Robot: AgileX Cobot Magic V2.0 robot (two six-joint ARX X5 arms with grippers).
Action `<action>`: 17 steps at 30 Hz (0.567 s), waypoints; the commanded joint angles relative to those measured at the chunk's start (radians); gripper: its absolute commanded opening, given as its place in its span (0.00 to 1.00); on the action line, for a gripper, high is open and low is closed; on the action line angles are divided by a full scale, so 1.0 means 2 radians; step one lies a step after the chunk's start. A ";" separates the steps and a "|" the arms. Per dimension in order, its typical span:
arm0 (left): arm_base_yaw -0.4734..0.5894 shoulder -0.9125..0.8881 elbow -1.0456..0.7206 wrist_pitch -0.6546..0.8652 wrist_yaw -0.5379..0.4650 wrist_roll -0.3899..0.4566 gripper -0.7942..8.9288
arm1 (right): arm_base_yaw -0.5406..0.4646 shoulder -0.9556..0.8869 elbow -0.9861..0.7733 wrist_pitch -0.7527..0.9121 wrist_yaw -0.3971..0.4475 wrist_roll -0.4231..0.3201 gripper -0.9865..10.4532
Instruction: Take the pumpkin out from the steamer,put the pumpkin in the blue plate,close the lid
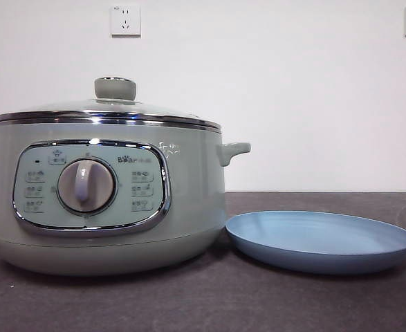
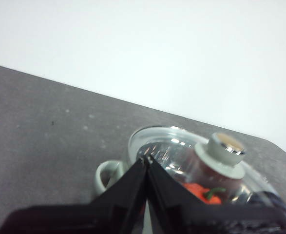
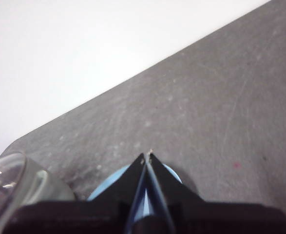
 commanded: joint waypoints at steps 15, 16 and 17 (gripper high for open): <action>0.001 0.228 0.203 -0.064 0.065 0.101 0.08 | 0.000 0.214 0.276 -0.115 -0.074 -0.194 0.09; 0.001 0.244 0.215 -0.074 0.082 0.111 0.08 | 0.000 0.229 0.292 -0.126 -0.095 -0.207 0.09; 0.001 0.257 0.226 -0.084 0.098 0.118 0.08 | 0.000 0.241 0.305 -0.137 -0.115 -0.219 0.09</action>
